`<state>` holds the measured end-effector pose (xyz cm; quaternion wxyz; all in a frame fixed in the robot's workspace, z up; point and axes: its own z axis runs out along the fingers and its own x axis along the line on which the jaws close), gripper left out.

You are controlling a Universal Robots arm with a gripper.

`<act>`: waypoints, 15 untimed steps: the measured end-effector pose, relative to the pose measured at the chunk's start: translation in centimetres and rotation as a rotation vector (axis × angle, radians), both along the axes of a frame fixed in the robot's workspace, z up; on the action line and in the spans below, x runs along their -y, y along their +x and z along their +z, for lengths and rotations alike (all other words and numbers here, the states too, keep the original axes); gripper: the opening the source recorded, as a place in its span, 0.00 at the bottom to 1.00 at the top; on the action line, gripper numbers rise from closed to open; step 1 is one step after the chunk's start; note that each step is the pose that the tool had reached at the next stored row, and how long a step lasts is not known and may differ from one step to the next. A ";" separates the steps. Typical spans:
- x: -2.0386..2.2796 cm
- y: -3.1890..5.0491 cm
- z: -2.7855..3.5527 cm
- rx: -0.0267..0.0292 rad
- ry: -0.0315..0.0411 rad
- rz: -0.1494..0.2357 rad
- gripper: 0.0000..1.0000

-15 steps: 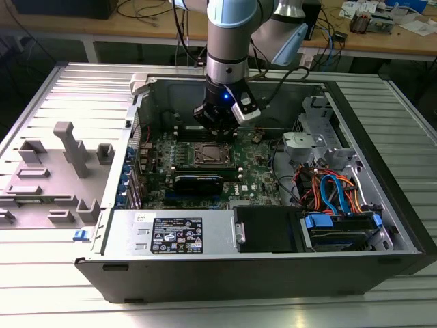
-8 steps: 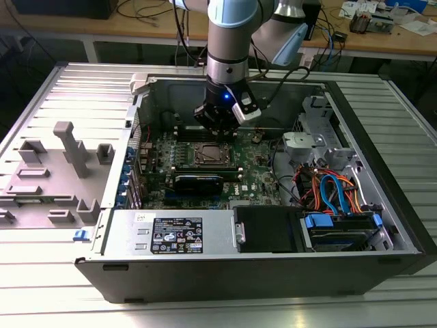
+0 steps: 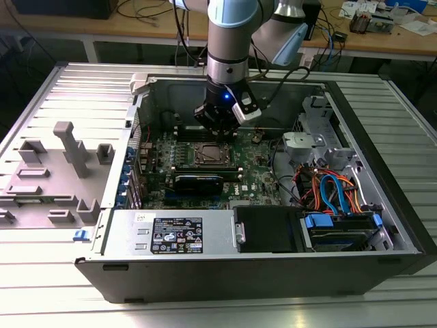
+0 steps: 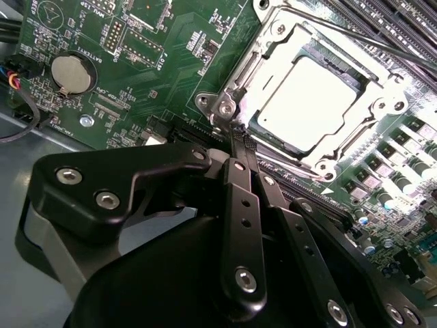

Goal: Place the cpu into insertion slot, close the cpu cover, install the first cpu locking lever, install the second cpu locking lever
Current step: 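Install the first cpu locking lever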

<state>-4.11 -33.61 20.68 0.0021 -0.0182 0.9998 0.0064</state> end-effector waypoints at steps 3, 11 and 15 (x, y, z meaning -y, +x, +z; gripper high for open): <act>0.01 -0.07 0.00 -0.0002 -0.0003 0.000 0.11; 0.01 -0.05 -0.10 -0.0002 -0.0017 0.000 0.11; 0.01 -0.04 -0.12 -0.0001 -0.0025 0.000 0.11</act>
